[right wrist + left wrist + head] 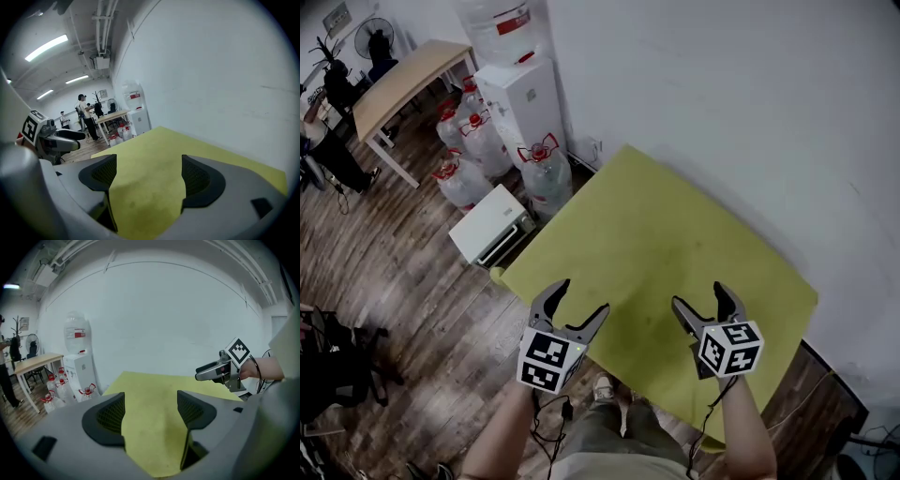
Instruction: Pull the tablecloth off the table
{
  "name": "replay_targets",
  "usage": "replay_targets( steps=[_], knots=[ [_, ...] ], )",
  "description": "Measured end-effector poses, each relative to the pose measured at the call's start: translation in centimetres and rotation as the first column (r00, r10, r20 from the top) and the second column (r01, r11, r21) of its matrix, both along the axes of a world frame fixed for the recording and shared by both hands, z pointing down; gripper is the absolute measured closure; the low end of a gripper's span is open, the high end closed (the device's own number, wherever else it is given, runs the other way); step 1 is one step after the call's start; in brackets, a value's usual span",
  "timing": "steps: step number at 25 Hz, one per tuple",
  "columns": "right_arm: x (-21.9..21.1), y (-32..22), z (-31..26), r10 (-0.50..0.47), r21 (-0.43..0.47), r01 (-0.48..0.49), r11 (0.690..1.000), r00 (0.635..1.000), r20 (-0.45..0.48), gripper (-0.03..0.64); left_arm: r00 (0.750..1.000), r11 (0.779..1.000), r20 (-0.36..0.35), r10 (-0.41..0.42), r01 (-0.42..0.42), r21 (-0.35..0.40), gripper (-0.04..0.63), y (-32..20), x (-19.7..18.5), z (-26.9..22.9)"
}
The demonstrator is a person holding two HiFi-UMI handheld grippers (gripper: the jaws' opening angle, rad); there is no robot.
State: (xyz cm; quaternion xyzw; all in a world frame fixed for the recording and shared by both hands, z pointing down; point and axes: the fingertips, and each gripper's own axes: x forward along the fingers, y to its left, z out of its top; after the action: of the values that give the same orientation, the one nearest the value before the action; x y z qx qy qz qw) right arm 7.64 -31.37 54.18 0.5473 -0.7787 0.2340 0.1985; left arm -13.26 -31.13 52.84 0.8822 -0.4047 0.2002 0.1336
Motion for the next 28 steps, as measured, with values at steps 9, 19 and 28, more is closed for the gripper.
replay_targets(
  steps=[9, 19, 28],
  knots=[
    [1.8, -4.4, 7.6, -0.064, -0.09, 0.06, 0.994, 0.997, -0.038, 0.186, 0.991, 0.987, 0.048, -0.127, 0.131, -0.089, 0.252, -4.2, 0.3, 7.9],
    [5.1, -6.2, 15.3, -0.046, -0.206, 0.01, 0.979, 0.984, -0.174, 0.17, 0.982, 0.955, 0.129, -0.139, 0.168, -0.245, 0.252, -5.1, 0.7, 16.4],
    [8.6, -5.9, 18.7, 0.075, -0.275, -0.127, 0.953, 0.978, -0.194, 0.137, 0.963, 0.937, 0.219, -0.158, 0.216, -0.273, 0.236, -5.3, 0.1, 20.1]
  ],
)
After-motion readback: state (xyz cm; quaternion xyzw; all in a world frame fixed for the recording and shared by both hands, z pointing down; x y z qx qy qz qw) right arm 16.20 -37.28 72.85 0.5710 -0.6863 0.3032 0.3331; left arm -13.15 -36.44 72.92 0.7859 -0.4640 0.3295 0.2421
